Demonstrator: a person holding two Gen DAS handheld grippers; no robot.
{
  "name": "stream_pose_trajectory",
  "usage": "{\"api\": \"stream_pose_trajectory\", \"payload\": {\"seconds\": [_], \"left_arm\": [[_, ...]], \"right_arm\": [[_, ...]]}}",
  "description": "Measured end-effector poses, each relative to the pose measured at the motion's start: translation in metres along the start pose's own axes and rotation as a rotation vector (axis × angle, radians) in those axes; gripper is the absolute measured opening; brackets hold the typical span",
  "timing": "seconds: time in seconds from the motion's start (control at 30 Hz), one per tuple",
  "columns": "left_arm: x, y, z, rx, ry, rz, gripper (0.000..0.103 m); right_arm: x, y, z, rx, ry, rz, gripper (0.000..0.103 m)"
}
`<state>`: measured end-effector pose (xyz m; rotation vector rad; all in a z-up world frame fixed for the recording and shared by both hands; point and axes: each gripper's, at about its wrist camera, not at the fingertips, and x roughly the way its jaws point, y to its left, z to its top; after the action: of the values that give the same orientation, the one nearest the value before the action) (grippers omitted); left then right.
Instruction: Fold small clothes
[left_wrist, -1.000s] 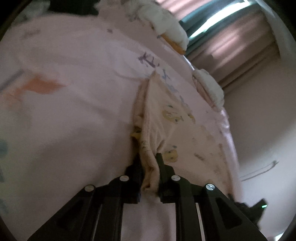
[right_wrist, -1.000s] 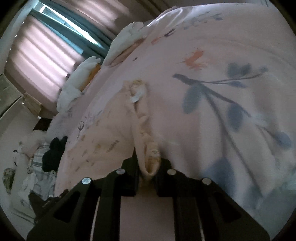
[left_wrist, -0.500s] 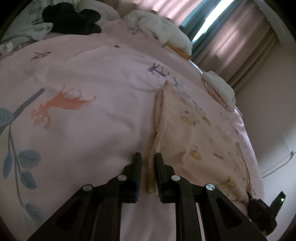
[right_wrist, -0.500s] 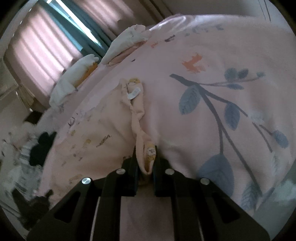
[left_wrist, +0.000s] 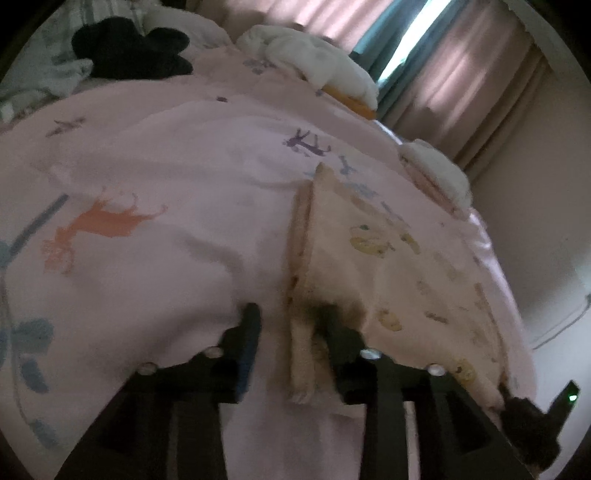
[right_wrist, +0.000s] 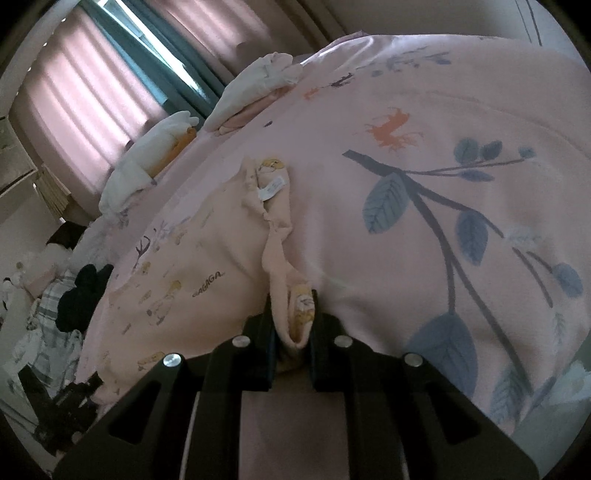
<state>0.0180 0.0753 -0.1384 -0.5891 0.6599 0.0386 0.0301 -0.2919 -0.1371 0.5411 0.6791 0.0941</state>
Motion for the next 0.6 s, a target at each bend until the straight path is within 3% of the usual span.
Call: {"api": "stream_pose_trajectory", "payload": {"seconds": [0.07,0.23,0.4,0.6], "left_arm": [[0.002,-0.002,0.000,0.020,-0.001,-0.025,0.051],[0.004,-0.015,-0.004,0.105,-0.009,0.020,0.056],[0.003,-0.010,-0.002,0.084,0.002,-0.047,0.066],[0.002,-0.008,-0.001,0.080,0.021,-0.088,0.067]], "right_arm": [[0.001,0.003,0.000,-0.018,-0.006,-0.016,0.013],[0.001,0.007,-0.001,-0.036,-0.015,-0.030,0.015],[0.002,0.005,0.001,-0.030,-0.012,-0.013,0.016],[0.001,0.003,0.000,-0.029,-0.013,-0.005,0.016]]}}
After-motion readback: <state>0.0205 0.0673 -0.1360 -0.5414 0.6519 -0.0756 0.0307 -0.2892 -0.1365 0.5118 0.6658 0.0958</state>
